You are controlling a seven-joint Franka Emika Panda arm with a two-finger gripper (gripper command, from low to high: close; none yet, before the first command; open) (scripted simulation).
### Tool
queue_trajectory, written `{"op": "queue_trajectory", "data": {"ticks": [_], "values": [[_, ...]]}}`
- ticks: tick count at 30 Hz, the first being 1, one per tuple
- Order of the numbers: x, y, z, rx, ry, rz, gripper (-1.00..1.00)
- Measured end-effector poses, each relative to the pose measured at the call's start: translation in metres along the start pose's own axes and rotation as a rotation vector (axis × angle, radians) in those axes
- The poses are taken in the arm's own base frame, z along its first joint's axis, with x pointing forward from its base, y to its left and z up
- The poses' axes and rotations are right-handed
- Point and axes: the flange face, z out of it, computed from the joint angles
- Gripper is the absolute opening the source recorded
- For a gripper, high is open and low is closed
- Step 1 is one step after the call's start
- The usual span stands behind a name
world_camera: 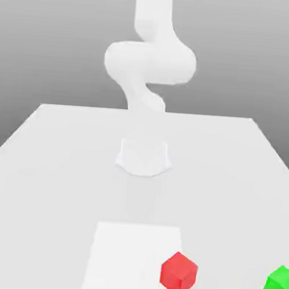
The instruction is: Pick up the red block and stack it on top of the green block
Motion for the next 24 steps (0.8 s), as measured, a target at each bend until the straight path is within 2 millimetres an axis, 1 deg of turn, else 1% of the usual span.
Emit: {"op": "queue_trajectory", "data": {"ticks": [3, 6, 9, 13, 17, 20, 24], "values": [[-0.009, 0.000, 0.064, -0.032, -0.096, -0.082, 0.00], [-0.025, 0.003, 0.124, -0.063, -0.186, -0.162, 0.00], [-0.048, 0.010, 0.181, -0.096, -0.271, -0.244, 0.00], [-0.087, 0.025, 0.251, -0.141, -0.382, -0.355, 0.00], [-0.133, 0.048, 0.311, -0.188, -0.488, -0.472, 0.00], [-0.172, 0.068, 0.351, -0.224, -0.566, -0.566, 0.00], [-0.217, 0.108, 0.394, -0.281, -0.659, -0.677, 0.00]]}}
